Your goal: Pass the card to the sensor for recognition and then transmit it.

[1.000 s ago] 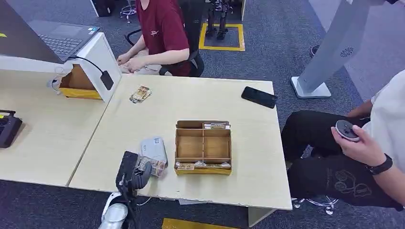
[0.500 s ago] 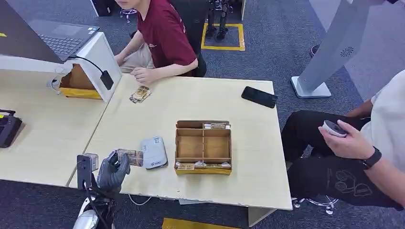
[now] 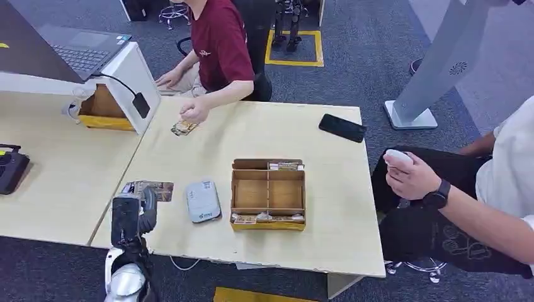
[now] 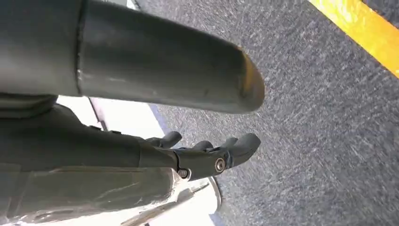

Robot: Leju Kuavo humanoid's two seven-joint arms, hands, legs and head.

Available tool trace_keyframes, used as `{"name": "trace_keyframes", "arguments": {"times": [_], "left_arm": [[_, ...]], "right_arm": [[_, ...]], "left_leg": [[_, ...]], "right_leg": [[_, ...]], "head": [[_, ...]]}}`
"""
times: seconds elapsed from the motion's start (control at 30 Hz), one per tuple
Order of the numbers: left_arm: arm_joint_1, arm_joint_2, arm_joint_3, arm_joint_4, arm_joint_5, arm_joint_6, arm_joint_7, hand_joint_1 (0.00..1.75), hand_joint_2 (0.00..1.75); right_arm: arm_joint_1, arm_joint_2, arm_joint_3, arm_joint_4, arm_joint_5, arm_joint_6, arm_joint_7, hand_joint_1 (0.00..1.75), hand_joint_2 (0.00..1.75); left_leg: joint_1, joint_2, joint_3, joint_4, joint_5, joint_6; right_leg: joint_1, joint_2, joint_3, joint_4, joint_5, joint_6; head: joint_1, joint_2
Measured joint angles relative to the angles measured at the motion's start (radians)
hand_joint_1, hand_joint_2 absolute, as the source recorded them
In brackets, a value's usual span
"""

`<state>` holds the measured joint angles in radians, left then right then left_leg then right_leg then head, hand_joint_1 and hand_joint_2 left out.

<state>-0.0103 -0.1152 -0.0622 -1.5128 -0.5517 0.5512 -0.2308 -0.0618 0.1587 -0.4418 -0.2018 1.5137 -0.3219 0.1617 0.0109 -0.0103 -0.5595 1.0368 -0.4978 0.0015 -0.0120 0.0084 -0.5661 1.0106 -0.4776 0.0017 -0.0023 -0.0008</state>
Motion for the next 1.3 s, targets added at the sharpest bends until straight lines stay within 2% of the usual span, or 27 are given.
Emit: {"name": "trace_keyframes", "arguments": {"times": [0.1,0.17,0.23,0.3,0.4,0.5,0.6,0.73,0.77,0.97,1.07,1.13,1.2,1.3], "left_arm": [[-0.092,0.002,0.006,0.097,-0.242,0.12,-0.007,1.75,1.75],[-0.145,-0.004,0.048,0.154,-0.391,0.134,-0.069,1.75,1.75],[-0.194,-0.019,0.119,0.205,-0.484,0.138,-0.125,1.75,1.75],[-0.223,-0.03,0.166,0.239,-0.515,0.139,-0.154,1.75,1.75],[-0.272,-0.058,0.285,0.272,-0.563,0.14,-0.27,1.75,1.75],[-0.305,-0.083,0.373,0.298,-0.566,0.142,-0.333,1.75,1.75],[-0.327,-0.105,0.43,0.313,-0.571,0.142,-0.371,1.75,1.75],[-0.339,-0.13,0.47,0.323,-0.582,0.142,-0.381,1.75,1.75],[-0.342,-0.136,0.477,0.326,-0.581,0.142,-0.383,0.0,1.75],[-0.349,-0.136,0.479,0.357,-0.507,0.142,-0.378,0.0,1.75],[-0.352,-0.133,0.456,0.387,-0.375,0.141,-0.308,0.0,1.75],[-0.347,-0.121,0.397,0.4,-0.246,0.129,-0.231,0.0,1.75],[-0.338,-0.109,0.337,0.401,-0.15,0.095,-0.178,0.0,1.75],[-0.309,-0.092,0.241,0.39,-0.07,0.045,-0.15,0.0,1.75]], "right_arm": [[-0.013,0.0,0.026,0.0,0.0,0.026,0.0,0.0,0.0],[-0.024,0.0,0.044,0.0,0.0,0.04,-0.002,0.0,0.0],[-0.029,0.0,0.057,-0.001,0.0,0.047,-0.002,0.0,0.0],[-0.032,0.0,0.068,-0.001,0.0,0.05,-0.002,0.0,0.0],[-0.032,0.0,0.08,-0.001,0.0,0.05,-0.002,0.0,0.0],[-0.032,0.0,0.089,-0.001,0.0,0.048,0.0,0.0,0.0],[-0.032,-0.001,0.093,-0.001,0.0,0.048,0.0,0.0,0.0],[-0.032,-0.002,0.094,-0.001,0.0,0.045,-0.004,0.0,0.0],[-0.032,-0.002,0.094,-0.001,0.0,0.043,-0.006,0.0,0.0],[-0.032,-0.002,0.097,-0.001,0.0,0.038,-0.009,0.0,0.0],[-0.031,-0.003,0.099,-0.001,0.0,0.03,0.002,0.0,0.0],[-0.029,-0.003,0.099,-0.001,0.0,0.023,0.007,0.0,0.0],[-0.026,-0.003,0.099,-0.001,-0.002,0.013,0.009,0.0,0.0],[-0.021,-0.003,0.098,-0.001,-0.003,0.003,0.008,0.0,0.0]], "left_leg": [[0.0,0.0,-0.001,0.0,0.002,0.0],[0.0,0.0,-0.001,0.0,0.003,-0.001],[0.0,0.0,0.0,0.0,0.004,-0.001],[0.0,0.001,0.0,0.0,0.004,-0.001],[0.0,0.0,-0.001,0.0,0.004,-0.001],[0.0,0.001,-0.001,0.0,0.004,-0.001],[0.0,0.0,-0.002,0.0,0.004,-0.001],[0.0,0.0,-0.002,0.0,0.004,-0.001],[0.0,0.0,-0.002,0.0,0.004,-0.001],[0.0,0.0,-0.002,0.0,0.004,-0.001],[0.0,0.001,-0.002,0.0,0.004,-0.001],[0.0,0.0,-0.002,0.0,0.004,-0.001],[0.0,0.0,-0.003,0.0,0.004,-0.001],[0.0,0.0,-0.003,0.0,0.004,-0.001]], "right_leg": [[0.0,0.0,0.0,0.0,0.002,-0.001],[0.0,0.0,-0.001,0.0,0.004,-0.001],[0.0,0.001,-0.001,0.001,0.004,-0.001],[0.0,0.001,-0.001,0.001,0.004,-0.001],[0.0,0.001,-0.002,0.001,0.004,-0.001],[0.0,0.001,-0.002,0.001,0.004,-0.001],[0.0,0.001,-0.003,0.001,0.004,-0.001],[0.0,0.001,-0.003,0.0,0.004,-0.001],[0.0,0.001,-0.003,0.0,0.004,-0.001],[0.0,0.001,-0.003,0.0,0.004,-0.001],[0.0,0.001,-0.003,0.001,0.004,-0.001],[0.0,0.001,-0.003,0.001,0.004,-0.001],[0.0,0.001,-0.003,0.001,0.004,-0.001],[0.0,0.001,-0.003,0.001,0.004,-0.001]], "head": [[0.0,0.0],[0.0,0.0],[0.001,0.0],[0.0,0.0],[0.0,0.0],[0.0,0.0],[0.0,0.0],[0.0,0.0],[0.0,0.0],[0.0,0.0],[0.0,0.0],[0.0,0.0],[0.0,0.0],[0.0,0.0]]}}
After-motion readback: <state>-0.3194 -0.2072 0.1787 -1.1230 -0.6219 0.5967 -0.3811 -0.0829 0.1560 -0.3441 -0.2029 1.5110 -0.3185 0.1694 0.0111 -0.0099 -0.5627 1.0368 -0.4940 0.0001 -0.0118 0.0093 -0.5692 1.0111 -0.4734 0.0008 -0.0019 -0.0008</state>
